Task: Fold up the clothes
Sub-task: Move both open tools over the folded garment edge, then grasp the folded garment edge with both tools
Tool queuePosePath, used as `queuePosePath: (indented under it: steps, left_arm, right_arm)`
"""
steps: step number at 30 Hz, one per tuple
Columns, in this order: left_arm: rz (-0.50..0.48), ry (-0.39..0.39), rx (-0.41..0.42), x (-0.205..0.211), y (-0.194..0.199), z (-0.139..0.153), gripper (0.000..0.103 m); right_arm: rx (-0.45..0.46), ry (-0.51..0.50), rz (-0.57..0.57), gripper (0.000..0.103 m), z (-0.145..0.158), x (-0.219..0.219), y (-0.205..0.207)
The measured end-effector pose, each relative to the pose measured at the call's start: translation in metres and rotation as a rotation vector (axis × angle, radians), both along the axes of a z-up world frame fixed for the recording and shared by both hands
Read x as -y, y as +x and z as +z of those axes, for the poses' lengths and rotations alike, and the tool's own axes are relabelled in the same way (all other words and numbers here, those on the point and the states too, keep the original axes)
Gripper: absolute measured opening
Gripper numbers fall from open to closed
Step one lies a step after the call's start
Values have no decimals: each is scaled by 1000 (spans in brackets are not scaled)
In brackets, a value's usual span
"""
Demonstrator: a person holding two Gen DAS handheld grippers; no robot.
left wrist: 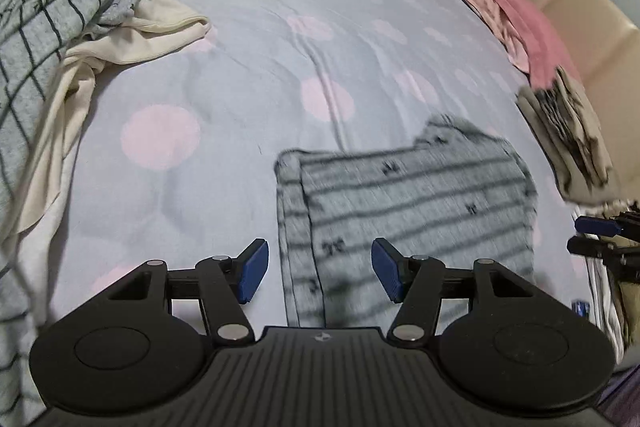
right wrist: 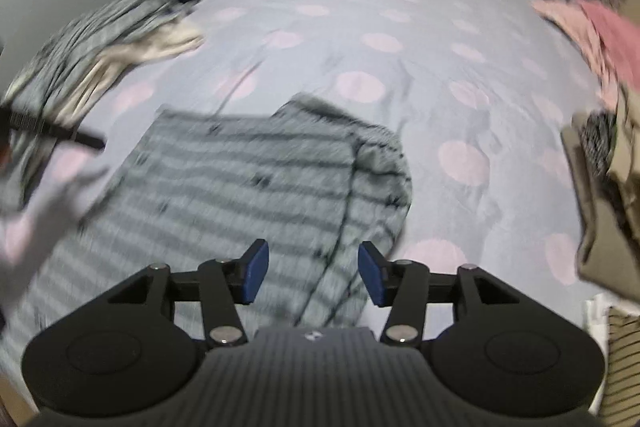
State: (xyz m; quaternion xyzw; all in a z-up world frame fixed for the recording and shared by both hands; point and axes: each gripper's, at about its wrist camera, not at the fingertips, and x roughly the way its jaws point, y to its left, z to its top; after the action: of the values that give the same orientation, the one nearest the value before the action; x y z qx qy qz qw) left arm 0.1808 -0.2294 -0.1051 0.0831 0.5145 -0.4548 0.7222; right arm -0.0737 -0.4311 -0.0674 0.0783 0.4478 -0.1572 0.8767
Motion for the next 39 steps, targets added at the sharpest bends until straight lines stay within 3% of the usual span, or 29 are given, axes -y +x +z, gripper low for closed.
queuePosePath:
  steps: [12,15,16,18,20,22,23,24,25,27,32,39]
  left_arm:
    - [44,-47,-102,28,21,-39,56]
    - [48,-42,-100,35,22,-42,42]
    - [44,-38,-99,37,21,-43,32]
    - [36,-29,-98,40,20,-44,27]
    - [34,-24,-93,41,19,-45,13]
    - [44,-24,-83,41,19,-44,8]
    - [46,-30,-72,41,18,-41,5]
    - [46,-39,-59,40,16,-37,5]
    - [46,-47,-46,39,14,-33,4]
    - [34,-72,-22,36,8,-22,3]
    - [62,-85,-27,19,-1,-7,3]
    - [64,-90,42,1,-13,5,2]
  right_arm:
    - [60,157,-152,53,-35,72,68]
    - [53,190,-193,50,-45,80,82]
    - [51,202,-199,48,-47,80,86]
    - [56,210,-191,47,-50,79,92]
    - [52,199,-177,48,-51,76,96]
    - [41,197,-177,49,-55,77,98]
    - [36,207,-186,45,-57,79,98]
    - [35,228,-201,28,-60,82,97]
    - [41,251,-213,20,-59,83,95]
    - [60,275,-217,17,-54,79,91]
    - [136,164,-62,15,-26,37,67]
    - [175,-80,118,14,-23,-25,34]
